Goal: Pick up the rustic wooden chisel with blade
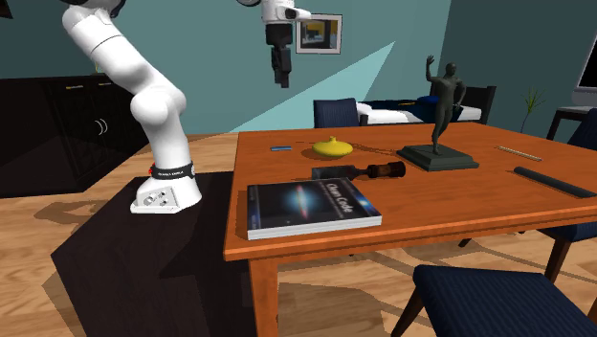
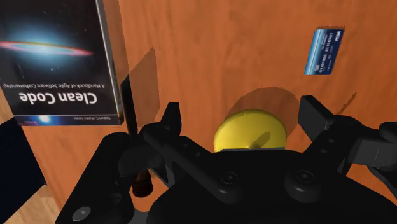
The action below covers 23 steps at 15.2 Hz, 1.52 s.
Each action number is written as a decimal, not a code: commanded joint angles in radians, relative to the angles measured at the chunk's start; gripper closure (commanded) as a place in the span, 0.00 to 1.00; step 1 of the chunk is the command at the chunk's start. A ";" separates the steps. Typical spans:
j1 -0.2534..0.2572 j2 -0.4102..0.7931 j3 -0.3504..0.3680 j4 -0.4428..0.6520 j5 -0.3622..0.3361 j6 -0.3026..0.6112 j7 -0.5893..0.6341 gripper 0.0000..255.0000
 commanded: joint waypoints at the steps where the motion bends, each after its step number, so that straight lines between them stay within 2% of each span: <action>1: 0.000 0.059 -0.027 0.004 0.000 0.060 -0.032 0.00; 6: 0.005 0.225 -0.094 0.045 0.022 0.189 -0.118 0.00; 11: 0.014 0.409 -0.154 0.122 0.081 0.293 -0.219 0.00; 17: 0.007 0.648 -0.201 0.261 0.200 0.372 -0.357 0.00; 23: -0.042 0.895 -0.198 0.454 0.334 0.394 -0.481 0.00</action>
